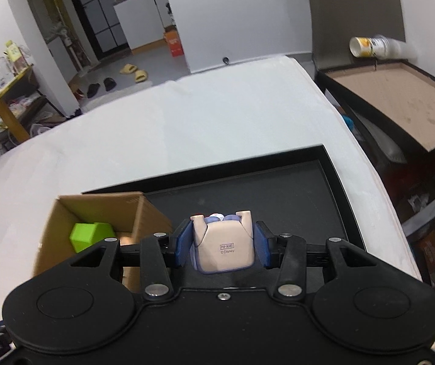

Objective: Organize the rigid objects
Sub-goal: 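Carry the bunny cube with the right gripper over the box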

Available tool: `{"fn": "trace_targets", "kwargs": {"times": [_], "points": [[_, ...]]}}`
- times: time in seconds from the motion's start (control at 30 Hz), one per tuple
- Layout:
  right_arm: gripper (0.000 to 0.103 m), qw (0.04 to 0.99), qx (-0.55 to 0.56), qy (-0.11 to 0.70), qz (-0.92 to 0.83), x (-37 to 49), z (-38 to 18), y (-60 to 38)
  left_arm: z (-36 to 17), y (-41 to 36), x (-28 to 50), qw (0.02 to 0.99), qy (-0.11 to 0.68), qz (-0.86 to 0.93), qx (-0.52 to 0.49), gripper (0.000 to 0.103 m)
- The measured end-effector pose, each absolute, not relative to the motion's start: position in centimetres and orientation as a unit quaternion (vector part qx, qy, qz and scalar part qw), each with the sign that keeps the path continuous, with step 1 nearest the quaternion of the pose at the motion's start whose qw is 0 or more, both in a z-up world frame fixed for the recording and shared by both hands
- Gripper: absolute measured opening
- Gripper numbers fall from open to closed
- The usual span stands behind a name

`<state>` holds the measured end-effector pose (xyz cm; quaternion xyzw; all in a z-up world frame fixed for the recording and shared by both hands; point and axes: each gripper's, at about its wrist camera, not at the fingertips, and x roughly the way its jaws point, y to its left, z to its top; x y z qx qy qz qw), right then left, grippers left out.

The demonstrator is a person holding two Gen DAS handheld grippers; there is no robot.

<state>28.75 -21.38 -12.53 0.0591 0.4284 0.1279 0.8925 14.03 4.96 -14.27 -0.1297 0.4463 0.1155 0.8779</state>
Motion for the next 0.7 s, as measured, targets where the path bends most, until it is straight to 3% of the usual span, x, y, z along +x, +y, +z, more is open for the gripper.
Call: {"fn": "trace_targets", "kwargs": {"times": [0.7], "points": [[0.043, 0.894, 0.040, 0.396, 0.205, 27.4, -8.1, -16.9, -14.1, 5.0, 14.1, 0.879, 0.445, 0.110, -0.135, 0.010]]}}
